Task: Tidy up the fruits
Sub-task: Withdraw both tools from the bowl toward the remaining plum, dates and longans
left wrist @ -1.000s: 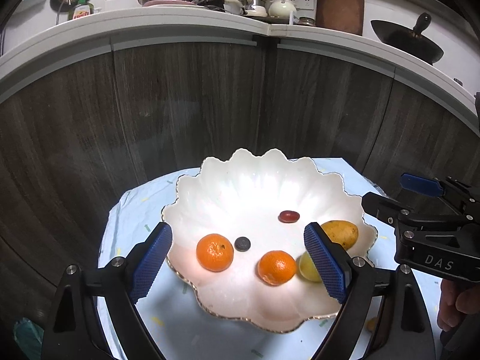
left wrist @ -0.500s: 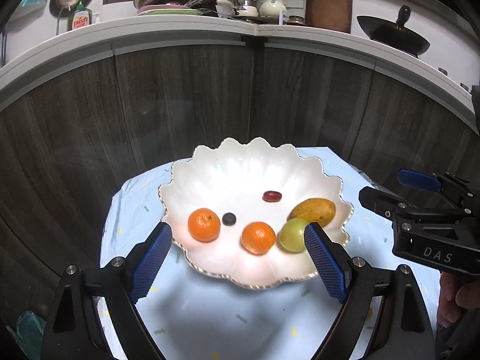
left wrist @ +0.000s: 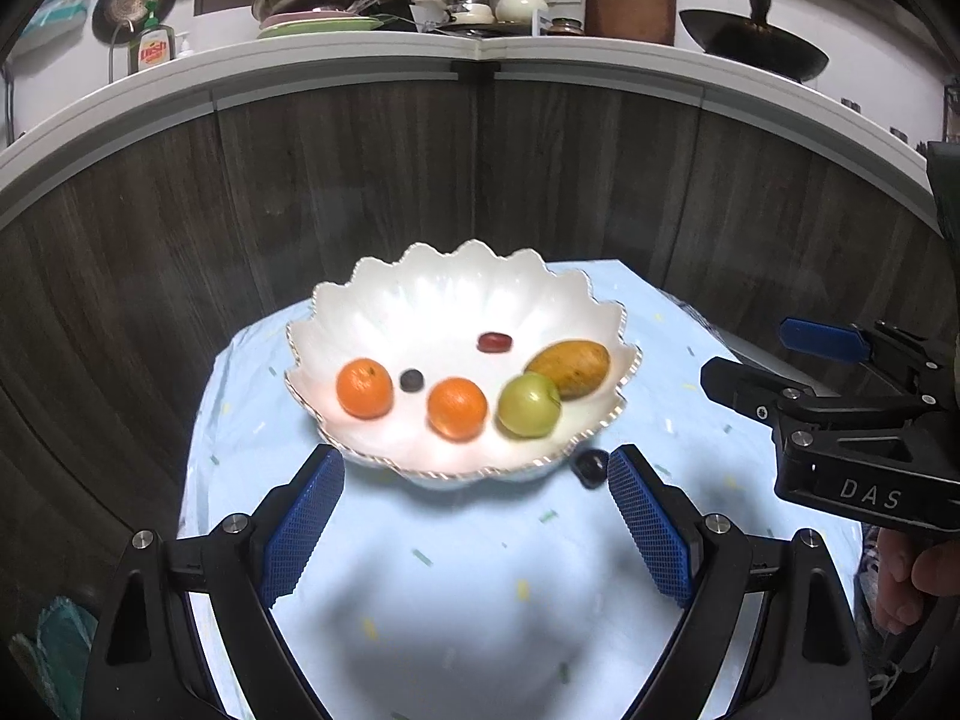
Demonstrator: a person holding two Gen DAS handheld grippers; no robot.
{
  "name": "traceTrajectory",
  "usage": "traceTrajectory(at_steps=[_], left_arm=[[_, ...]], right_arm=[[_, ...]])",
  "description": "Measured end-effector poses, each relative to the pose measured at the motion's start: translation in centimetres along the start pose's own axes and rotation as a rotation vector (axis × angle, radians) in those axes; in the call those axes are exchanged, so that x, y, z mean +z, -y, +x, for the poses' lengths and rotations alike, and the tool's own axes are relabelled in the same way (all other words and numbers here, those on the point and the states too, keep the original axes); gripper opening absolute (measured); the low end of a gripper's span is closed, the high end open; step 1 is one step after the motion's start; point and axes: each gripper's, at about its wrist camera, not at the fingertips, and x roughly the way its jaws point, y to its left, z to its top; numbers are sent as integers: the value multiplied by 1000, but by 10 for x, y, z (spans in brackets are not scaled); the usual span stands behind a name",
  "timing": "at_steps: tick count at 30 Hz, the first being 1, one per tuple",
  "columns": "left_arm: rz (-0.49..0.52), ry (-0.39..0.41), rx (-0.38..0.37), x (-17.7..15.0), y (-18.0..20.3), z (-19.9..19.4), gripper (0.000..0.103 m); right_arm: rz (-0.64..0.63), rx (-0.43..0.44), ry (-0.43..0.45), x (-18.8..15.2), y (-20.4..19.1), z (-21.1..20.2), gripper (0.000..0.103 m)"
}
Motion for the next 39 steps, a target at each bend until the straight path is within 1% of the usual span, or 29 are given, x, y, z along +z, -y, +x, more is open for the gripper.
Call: traceTrajectory(at_steps=[9, 13, 18, 22, 29, 32, 36, 39], left_arm=[[43, -30, -7, -25, 40, -1, 90], [56, -50, -25, -37, 54, 4, 90], [101, -76, -50, -53, 74, 11, 90], [123, -82, -61, -60, 86, 16, 89], [119, -119, -71, -67, 98, 32, 78], [122, -135, -77, -71, 104, 39, 74], [128, -161, -78, -75, 111, 48, 65], [120, -172, -77, -76, 113, 55, 60]], right_arm=[[-33, 29, -39, -29, 21, -7, 78], [-34, 41, -58, -40, 30, -6, 78], [-32, 55, -81, -53, 40, -1, 78], [-42, 68, -103, -61, 46, 6, 78], [-53, 100, -120, -69, 55, 18, 78], [-55, 102, -118, -69, 59, 22, 78], [-50, 107, -119, -72, 65, 26, 78], [-38, 111, -118, -74, 68, 30, 78]])
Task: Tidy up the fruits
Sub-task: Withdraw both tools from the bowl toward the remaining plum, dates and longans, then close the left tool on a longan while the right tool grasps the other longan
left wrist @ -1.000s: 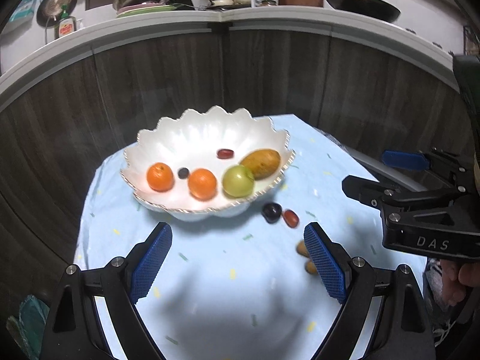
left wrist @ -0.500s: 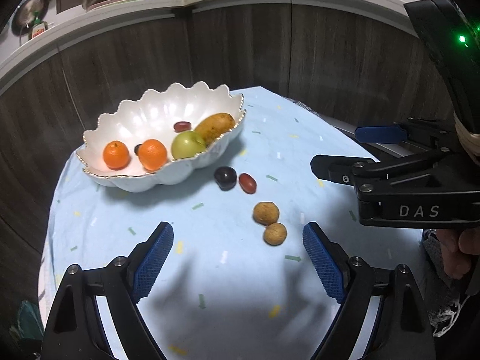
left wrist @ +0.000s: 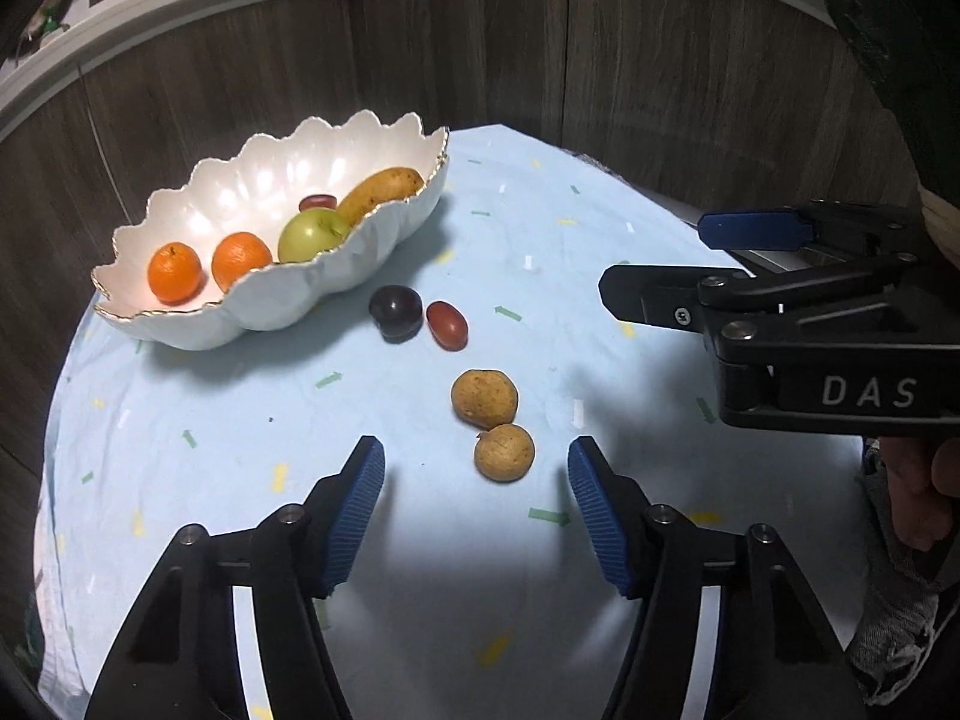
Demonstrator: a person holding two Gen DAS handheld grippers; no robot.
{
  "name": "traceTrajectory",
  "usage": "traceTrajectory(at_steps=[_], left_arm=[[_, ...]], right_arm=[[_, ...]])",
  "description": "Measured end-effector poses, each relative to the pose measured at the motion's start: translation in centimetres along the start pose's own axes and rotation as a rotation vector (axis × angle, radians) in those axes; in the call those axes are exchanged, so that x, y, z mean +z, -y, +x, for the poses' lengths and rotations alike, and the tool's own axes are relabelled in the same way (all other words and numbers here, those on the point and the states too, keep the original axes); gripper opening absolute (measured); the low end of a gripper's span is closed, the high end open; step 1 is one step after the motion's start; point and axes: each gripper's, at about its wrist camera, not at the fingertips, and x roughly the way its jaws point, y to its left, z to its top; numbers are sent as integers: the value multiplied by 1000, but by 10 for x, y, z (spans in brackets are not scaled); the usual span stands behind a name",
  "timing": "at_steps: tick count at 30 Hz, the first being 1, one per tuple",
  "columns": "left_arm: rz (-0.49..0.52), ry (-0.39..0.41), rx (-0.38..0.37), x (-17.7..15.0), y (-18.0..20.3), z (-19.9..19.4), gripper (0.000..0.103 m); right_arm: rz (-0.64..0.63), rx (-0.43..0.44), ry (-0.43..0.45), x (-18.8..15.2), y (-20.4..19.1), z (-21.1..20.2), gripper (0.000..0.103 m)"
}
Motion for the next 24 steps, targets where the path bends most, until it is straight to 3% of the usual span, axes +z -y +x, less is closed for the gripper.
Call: traceTrajectory(at_steps=[4, 10, 15, 24], left_arm=[[-9, -10, -3, 2, 3, 7, 57], [-16, -17, -11, 3, 6, 14, 42], [-10, -22, -18, 2, 8, 19, 29], [-16, -4, -36, 1, 8, 20, 24]], right_arm=[[32, 7, 6, -1, 6, 4, 78], [70, 14, 5, -3, 12, 9, 78], [24, -9, 17, -4, 3, 9, 78], [35, -13, -2, -6, 5, 15, 78]])
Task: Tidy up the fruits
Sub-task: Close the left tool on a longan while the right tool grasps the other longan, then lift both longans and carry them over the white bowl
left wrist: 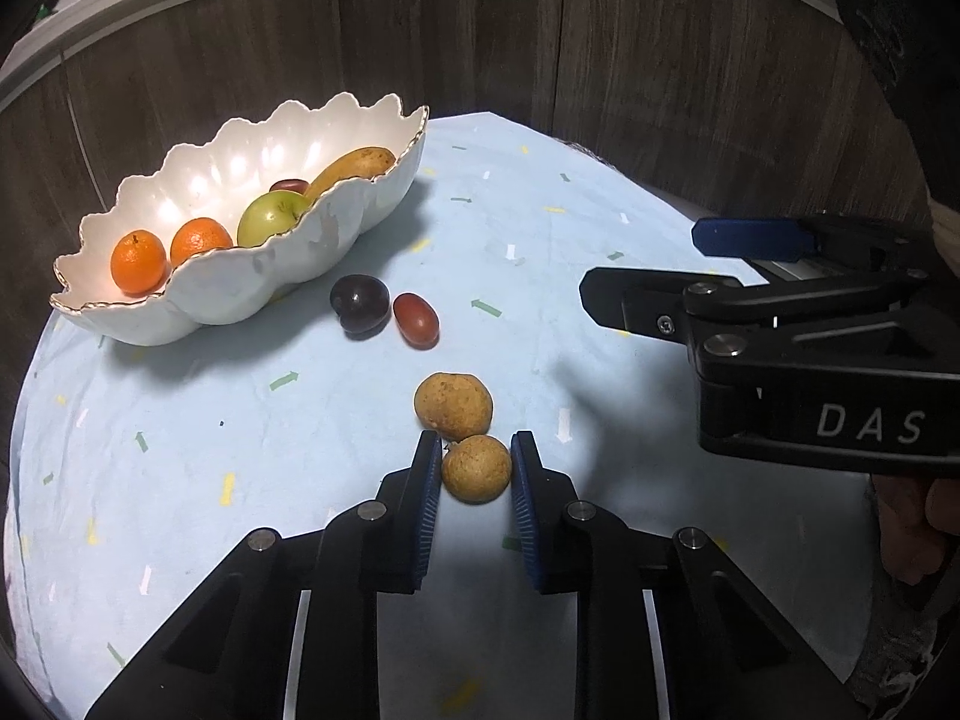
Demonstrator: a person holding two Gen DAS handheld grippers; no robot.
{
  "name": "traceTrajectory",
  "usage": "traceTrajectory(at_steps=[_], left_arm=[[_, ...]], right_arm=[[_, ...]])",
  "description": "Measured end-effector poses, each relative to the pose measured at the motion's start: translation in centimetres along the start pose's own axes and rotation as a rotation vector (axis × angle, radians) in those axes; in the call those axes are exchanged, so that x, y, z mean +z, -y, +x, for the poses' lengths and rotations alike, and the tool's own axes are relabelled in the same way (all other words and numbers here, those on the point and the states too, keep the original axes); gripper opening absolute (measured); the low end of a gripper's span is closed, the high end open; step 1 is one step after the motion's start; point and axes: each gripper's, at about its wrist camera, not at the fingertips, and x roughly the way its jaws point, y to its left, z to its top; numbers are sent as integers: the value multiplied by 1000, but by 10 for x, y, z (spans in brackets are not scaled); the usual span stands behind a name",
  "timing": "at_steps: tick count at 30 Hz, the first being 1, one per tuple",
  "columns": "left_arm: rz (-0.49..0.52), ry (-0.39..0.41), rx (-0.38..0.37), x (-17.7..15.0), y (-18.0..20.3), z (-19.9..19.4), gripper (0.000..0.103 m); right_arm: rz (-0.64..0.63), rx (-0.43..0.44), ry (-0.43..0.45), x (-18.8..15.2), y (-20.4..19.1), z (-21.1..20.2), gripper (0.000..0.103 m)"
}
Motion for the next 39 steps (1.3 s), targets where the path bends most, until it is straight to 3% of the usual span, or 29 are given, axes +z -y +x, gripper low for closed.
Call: traceTrajectory(at_steps=[6, 12, 19, 31, 39], left_arm=[[-16, 4, 3, -5, -9, -8, 24], [-38, 2, 51, -14, -24, -18, 24], [-55, 8, 100, -23, -39, -26, 24], [-87, 35, 142, -29, -54, -30, 24], [-105, 39, 147, -29, -57, -32, 24]], right_arm=[[-26, 61, -16, 0, -9, 10, 77], [-64, 132, -38, 0, -32, 20, 75], [-85, 176, -54, -2, -53, 28, 64], [-155, 172, -96, -10, -74, 43, 27], [-153, 152, -82, -11, -73, 39, 26]])
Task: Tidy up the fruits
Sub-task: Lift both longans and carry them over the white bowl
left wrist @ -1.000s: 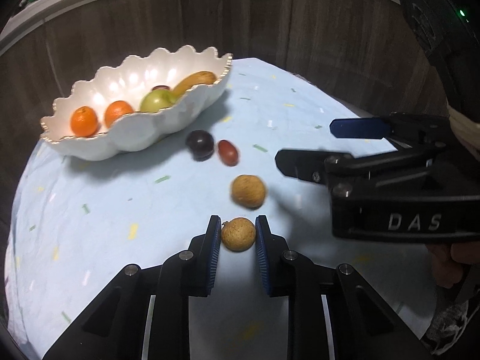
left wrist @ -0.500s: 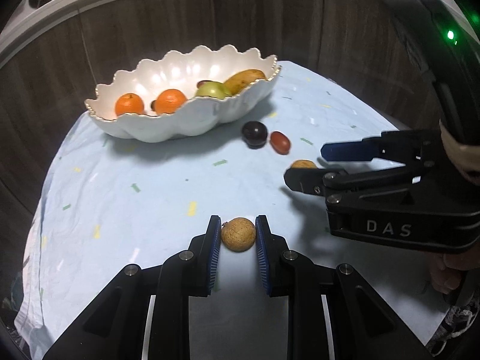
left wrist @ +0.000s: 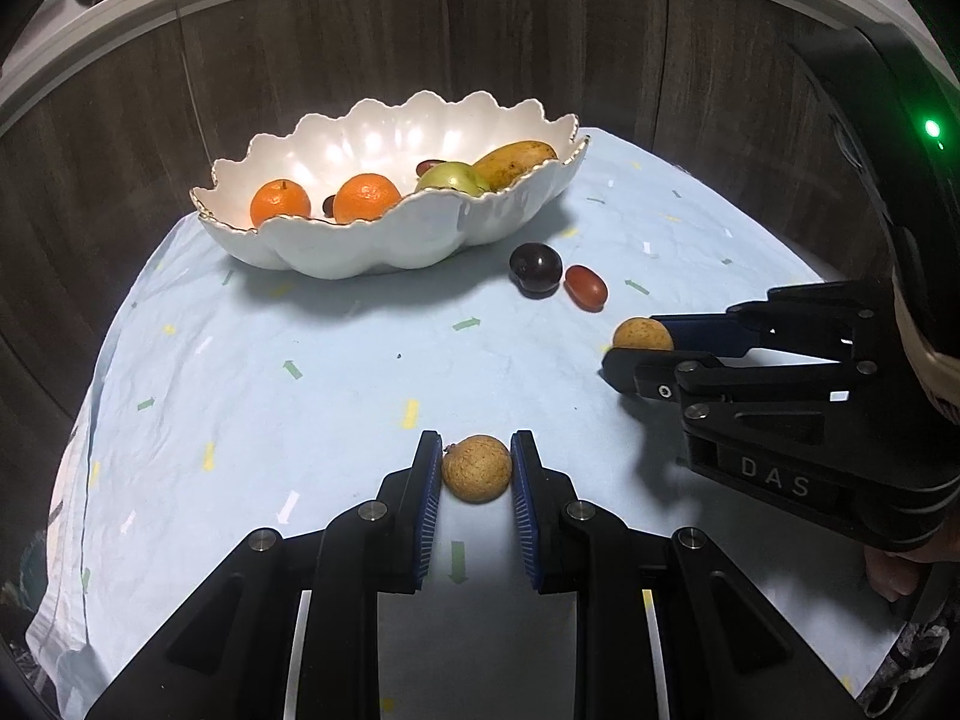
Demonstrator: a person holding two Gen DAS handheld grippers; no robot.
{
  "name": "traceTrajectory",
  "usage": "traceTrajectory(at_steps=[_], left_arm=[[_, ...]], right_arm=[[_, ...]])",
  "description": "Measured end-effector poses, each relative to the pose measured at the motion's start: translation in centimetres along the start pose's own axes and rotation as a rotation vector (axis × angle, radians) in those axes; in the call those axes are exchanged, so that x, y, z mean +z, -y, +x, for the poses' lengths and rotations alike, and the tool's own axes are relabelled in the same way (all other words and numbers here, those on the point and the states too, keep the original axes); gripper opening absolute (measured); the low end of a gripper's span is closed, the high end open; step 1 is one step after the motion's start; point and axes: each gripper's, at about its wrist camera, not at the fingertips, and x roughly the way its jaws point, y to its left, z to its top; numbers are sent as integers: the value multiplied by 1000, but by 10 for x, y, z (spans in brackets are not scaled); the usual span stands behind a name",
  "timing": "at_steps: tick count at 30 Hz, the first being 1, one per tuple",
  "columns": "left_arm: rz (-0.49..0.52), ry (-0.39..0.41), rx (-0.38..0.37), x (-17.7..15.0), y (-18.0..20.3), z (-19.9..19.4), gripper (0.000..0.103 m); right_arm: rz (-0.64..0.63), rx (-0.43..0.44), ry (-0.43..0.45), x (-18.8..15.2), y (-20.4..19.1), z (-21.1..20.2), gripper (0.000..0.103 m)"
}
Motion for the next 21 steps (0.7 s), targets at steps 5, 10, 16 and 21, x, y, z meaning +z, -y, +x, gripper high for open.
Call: traceTrajectory(at_steps=[5, 10, 16, 21], left_arm=[[-26, 2, -5, 5, -4, -3, 24], [-36, 6, -6, 12, -6, -5, 24], [-43, 9, -4, 22, -10, -7, 24], [-50, 1, -6, 29, -12, -9, 24]], right_arm=[[27, -7, 8, -1, 1, -7, 26], [32, -23, 15, -2, -4, -14, 26], [32, -47, 9, -5, -5, -23, 27], [57, -54, 1, -2, -1, -29, 27]])
